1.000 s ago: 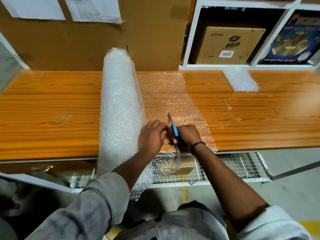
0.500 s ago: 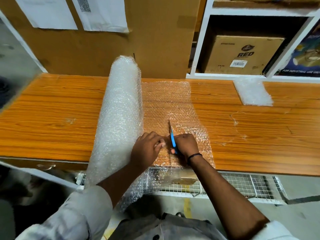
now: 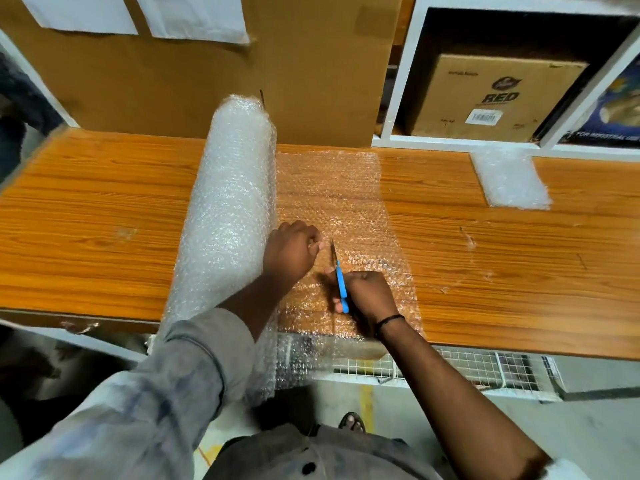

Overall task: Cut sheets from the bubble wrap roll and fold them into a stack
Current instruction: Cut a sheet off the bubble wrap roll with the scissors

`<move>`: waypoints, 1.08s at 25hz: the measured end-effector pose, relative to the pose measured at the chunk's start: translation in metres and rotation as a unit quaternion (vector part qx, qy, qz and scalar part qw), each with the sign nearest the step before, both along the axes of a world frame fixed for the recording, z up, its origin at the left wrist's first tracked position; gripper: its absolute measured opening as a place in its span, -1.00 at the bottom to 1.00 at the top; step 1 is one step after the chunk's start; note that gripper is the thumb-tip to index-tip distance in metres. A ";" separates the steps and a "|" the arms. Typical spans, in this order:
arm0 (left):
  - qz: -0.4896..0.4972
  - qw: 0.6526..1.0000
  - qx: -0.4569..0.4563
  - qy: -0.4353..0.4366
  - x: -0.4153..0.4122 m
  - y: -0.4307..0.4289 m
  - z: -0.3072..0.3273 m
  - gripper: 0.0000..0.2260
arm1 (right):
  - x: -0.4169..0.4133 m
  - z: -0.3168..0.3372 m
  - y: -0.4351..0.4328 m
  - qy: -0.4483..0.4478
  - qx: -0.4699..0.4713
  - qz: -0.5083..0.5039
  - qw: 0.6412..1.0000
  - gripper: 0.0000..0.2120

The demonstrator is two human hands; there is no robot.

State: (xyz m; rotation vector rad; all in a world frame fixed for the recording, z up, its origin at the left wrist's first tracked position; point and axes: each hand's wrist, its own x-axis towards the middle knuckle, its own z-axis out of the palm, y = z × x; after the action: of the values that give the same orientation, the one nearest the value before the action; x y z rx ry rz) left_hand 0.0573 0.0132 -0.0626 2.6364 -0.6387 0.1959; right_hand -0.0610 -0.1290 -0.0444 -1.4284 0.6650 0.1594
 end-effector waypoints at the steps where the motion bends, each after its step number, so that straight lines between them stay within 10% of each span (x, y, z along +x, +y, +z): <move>1: 0.001 1.000 0.002 -0.006 0.002 0.000 -0.001 -0.91 | 0.000 0.002 0.002 0.001 -0.001 -0.001 1.000 -0.60; 27: -0.021 0.994 -0.098 -0.045 0.005 0.010 -0.021 -0.85 | 0.049 0.022 0.005 -0.001 -0.073 -0.005 0.997 -0.62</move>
State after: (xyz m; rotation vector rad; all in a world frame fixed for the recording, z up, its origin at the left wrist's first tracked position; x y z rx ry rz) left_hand 0.0622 0.0234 -0.0840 2.4336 -0.6690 0.3497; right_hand -0.0118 -0.1241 -0.0227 -1.5644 0.6935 0.1045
